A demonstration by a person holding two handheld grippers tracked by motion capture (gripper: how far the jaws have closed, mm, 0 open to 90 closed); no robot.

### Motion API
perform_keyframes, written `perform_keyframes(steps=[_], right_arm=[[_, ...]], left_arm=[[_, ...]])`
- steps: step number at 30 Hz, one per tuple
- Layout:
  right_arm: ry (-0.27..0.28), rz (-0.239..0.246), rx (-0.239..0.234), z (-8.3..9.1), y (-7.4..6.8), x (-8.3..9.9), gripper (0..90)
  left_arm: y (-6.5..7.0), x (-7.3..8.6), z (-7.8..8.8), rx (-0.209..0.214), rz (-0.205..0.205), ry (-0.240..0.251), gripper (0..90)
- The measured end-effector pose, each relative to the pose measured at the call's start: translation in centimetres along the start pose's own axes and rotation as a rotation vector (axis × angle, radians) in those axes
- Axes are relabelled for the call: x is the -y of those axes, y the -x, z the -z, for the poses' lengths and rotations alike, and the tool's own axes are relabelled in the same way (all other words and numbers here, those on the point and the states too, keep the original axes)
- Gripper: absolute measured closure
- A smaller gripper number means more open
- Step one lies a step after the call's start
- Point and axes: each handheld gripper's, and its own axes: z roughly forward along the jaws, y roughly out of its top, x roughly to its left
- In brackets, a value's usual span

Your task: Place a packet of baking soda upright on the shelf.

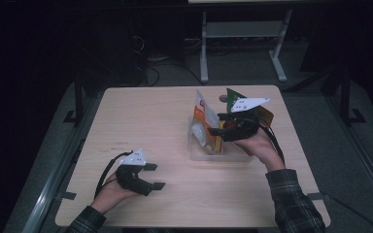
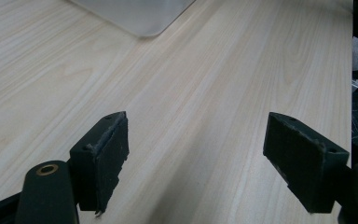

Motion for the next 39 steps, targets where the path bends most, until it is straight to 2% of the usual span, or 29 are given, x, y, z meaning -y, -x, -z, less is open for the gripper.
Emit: perform_keyframes(steps=[4,7,14,18,23,25,30,35,38,39], right_arm=[[-0.016,-0.003,-0.001,0.3,-0.3,0.1,29.8],[-0.006,0.002,0.001,0.7,-0.8,0.3,29.8],[-0.036,0.035,0.015,1.7,-1.9,1.1,29.9],[-0.018,0.045,0.014,2.2,-2.2,1.3,31.4],[0.0,0.018,0.01,3.0,-2.2,2.1,33.2],[-0.02,0.02,0.013,3.3,-2.3,2.4,31.7],[0.0,-0.001,0.014,4.2,-2.7,3.3,31.6],[0.001,-0.006,0.019,5.0,-3.3,4.5,30.8],[-0.001,-0.005,0.021,5.3,-3.5,5.2,30.5],[-0.008,-0.02,0.016,5.4,-3.7,5.6,30.5]], left_arm=[[0.1,0.0,0.1,0.004,-0.006,0.0,21.9],[0.1,0.0,0.1,0.005,-0.006,0.001,21.9],[0.1,-0.1,0.1,0.013,-0.017,0.003,21.8],[0.2,-0.1,0.0,0.021,-0.024,0.004,21.6],[0.3,-0.1,0.1,0.025,-0.025,0.003,21.6],[0.3,-0.1,0.1,0.029,-0.026,0.002,21.6],[0.3,-0.1,0.0,0.033,-0.03,0.0,21.2],[0.3,-0.1,0.1,0.033,-0.043,-0.012,21.0],[0.4,-0.1,0.1,0.038,-0.037,-0.011,20.8],[0.4,-0.1,0.1,0.042,-0.04,-0.013,20.8]])
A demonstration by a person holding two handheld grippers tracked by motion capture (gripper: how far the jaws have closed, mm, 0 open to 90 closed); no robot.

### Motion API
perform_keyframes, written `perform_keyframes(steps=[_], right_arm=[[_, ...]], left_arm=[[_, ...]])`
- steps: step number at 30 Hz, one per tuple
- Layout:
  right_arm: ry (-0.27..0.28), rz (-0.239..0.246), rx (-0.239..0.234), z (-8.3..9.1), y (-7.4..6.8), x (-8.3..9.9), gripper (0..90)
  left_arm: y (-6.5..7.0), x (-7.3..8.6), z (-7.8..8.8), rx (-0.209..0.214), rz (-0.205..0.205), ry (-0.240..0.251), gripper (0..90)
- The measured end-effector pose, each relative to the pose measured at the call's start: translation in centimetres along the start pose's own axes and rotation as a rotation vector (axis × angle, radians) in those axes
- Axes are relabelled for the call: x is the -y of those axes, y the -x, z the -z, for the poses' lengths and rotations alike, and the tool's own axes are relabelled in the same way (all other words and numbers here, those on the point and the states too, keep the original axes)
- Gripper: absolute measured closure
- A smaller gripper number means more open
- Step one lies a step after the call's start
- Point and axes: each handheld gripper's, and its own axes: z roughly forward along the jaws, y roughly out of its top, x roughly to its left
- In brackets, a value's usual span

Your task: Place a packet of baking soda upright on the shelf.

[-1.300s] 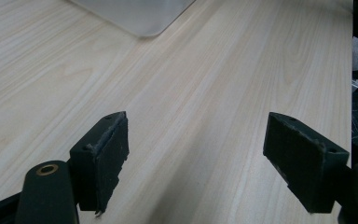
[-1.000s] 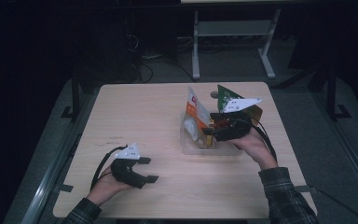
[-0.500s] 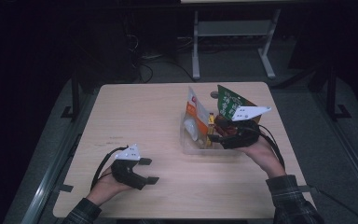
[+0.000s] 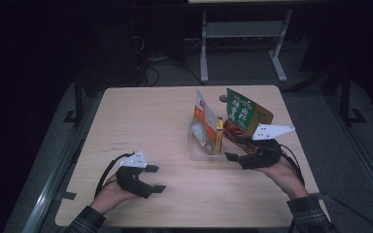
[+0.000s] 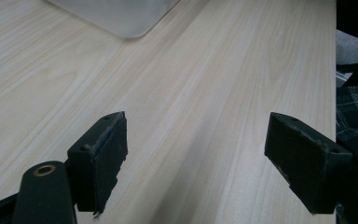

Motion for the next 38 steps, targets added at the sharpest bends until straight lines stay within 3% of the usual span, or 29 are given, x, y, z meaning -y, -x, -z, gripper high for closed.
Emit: perform_keyframes(steps=[11,22,27,38], right_arm=[[-0.041,-0.01,0.001,0.8,-1.0,2.8,30.1],[-0.071,-0.041,0.032,1.7,-1.2,5.6,29.8],[-0.11,-0.03,0.035,1.7,-1.4,7.1,29.4],[-0.12,-0.026,0.041,1.9,-1.4,7.6,28.4]], left_arm=[[0.7,0.1,0.1,-0.006,0.001,-0.006,20.7],[1.4,1.4,0.5,-0.025,0.009,-0.044,20.7],[1.4,2.1,0.7,-0.029,0.012,-0.068,20.7],[1.2,2.1,0.8,-0.03,0.006,-0.08,20.7]])
